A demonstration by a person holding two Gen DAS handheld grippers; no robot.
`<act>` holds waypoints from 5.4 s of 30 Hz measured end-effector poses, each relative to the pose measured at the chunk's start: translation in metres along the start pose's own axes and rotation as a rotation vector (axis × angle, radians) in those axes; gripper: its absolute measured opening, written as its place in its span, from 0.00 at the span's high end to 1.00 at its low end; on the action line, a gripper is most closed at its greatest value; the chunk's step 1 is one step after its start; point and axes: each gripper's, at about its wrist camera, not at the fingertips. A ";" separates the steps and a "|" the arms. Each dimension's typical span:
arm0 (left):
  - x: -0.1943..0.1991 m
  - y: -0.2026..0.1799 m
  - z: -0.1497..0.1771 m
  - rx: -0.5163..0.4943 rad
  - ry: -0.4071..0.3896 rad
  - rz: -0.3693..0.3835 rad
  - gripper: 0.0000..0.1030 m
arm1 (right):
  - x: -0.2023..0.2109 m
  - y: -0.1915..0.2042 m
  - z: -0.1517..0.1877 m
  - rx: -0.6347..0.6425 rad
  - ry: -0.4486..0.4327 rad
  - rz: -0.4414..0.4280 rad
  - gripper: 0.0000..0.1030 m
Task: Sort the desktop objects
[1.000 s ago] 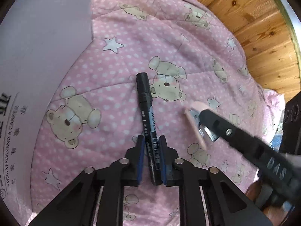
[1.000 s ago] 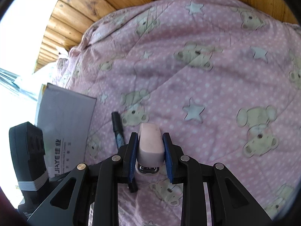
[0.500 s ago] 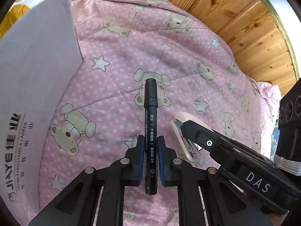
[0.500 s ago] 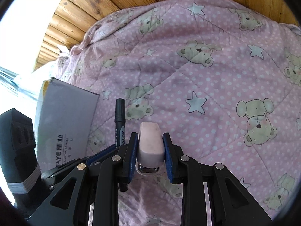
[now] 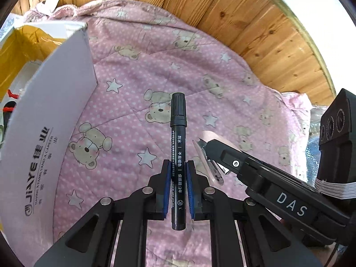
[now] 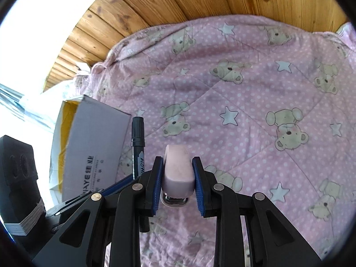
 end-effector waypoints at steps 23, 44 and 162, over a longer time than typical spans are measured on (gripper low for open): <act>0.110 0.016 0.052 0.004 -0.142 0.053 0.86 | 0.062 0.080 0.069 0.080 -0.067 -0.014 0.73; 0.203 0.084 0.114 0.126 -0.286 0.082 0.86 | 0.087 0.180 0.129 0.248 -0.087 -0.007 0.73; 0.220 0.203 0.124 0.277 -0.200 -0.032 0.58 | 0.022 0.286 0.143 0.648 -0.013 0.198 0.43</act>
Point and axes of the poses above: each gripper's, at about its wrist camera, not at the fingertips, and x roughly against the way its jaws point, y to its left, z to its underside, and after that the axes turned 10 degrees about -x, right-handed
